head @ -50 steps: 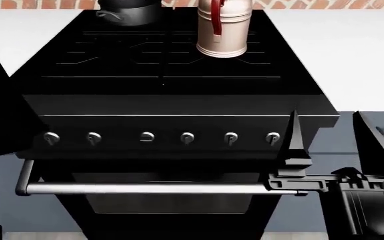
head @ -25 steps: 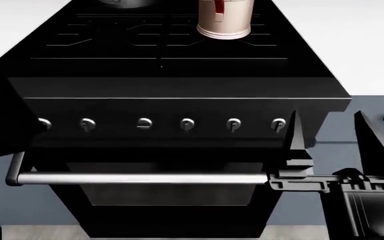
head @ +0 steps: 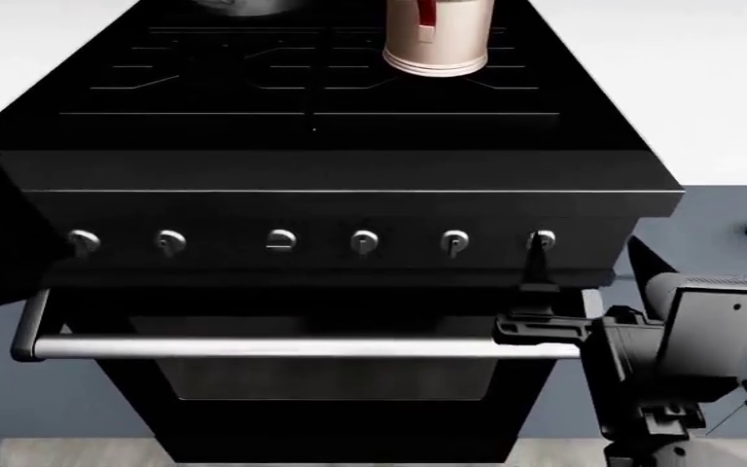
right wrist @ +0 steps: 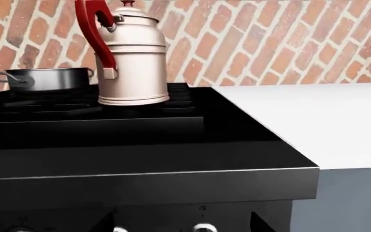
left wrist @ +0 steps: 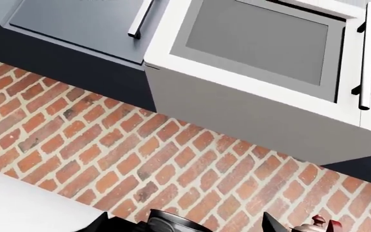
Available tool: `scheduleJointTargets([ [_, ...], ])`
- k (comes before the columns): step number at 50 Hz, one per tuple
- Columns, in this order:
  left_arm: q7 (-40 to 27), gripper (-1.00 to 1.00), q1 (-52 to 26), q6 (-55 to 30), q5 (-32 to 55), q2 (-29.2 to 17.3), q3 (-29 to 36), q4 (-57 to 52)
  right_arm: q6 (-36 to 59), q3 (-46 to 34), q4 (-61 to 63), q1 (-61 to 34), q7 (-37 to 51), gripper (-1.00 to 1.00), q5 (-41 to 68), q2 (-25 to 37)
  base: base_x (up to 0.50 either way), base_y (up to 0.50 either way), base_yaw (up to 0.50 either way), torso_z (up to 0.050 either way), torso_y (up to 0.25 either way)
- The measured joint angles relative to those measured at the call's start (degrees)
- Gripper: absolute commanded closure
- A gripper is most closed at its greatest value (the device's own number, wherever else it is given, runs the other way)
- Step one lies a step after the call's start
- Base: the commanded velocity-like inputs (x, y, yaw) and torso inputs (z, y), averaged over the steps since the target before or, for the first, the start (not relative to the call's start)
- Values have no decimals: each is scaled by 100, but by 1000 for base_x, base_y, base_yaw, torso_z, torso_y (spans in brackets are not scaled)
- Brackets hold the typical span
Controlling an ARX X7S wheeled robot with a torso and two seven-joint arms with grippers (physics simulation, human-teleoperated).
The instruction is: Pick the kettle from the counter and place it on a stove burner. Then turn the burner on.
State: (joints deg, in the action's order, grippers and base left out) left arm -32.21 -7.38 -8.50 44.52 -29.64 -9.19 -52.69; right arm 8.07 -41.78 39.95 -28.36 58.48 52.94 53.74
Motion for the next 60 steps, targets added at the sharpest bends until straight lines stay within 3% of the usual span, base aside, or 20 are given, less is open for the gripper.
scheduleJointTargets([
  [28, 4, -100, 22, 107, 80, -20, 7, 36, 568, -111, -1188, -516, -388, -100, 962, -559, 0, 0, 0, 0, 0],
  [60, -29, -100, 3, 100, 140, -65, 110, 101, 742, 40, -2162, -892, -1034, -100, 1406, -587, 0, 0, 0, 0, 0],
])
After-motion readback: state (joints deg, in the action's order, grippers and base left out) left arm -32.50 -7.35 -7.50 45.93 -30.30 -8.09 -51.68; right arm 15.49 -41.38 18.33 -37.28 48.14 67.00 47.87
